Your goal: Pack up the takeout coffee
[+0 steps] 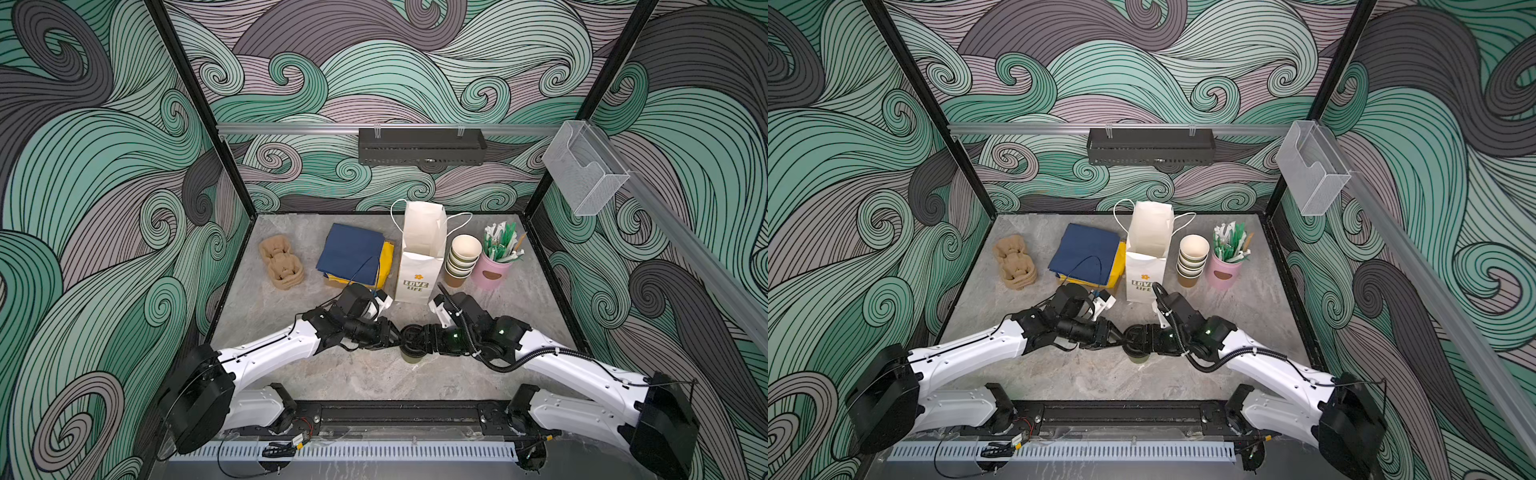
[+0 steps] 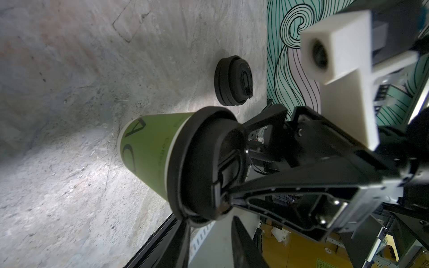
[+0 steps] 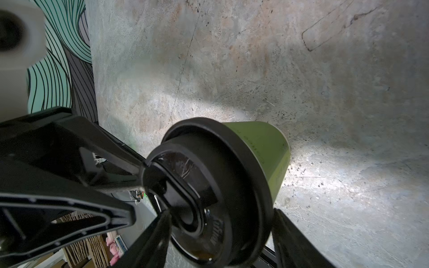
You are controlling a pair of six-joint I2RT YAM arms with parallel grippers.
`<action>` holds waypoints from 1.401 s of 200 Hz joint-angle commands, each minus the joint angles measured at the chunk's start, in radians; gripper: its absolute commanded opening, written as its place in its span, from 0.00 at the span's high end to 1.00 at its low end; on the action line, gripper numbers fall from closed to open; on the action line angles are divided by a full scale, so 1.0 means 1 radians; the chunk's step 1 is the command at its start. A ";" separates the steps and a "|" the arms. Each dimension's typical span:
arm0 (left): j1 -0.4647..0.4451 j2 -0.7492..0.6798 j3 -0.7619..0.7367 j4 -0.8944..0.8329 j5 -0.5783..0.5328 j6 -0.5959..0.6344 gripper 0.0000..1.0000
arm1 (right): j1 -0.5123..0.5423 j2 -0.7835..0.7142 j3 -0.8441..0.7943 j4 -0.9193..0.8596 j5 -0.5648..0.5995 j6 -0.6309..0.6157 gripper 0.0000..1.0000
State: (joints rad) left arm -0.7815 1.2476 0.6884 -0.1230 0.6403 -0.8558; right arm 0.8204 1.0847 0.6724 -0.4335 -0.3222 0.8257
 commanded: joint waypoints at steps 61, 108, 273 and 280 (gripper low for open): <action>-0.002 -0.033 0.083 -0.118 -0.061 0.045 0.49 | -0.004 -0.085 0.060 -0.114 0.074 -0.029 0.24; 0.000 0.061 0.138 -0.142 -0.072 0.061 0.40 | -0.015 -0.229 0.061 -0.307 0.255 -0.042 0.29; -0.001 0.165 0.188 -0.233 -0.088 0.115 0.54 | -0.017 -0.123 -0.060 -0.103 0.034 -0.024 0.49; -0.001 0.166 0.188 -0.235 -0.090 0.115 0.55 | -0.016 -0.119 -0.060 -0.099 0.033 -0.025 0.49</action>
State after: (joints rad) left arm -0.7815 1.3994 0.8433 -0.3256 0.5636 -0.7662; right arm 0.8082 0.9562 0.6266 -0.5644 -0.2741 0.7929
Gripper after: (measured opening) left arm 0.458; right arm 0.506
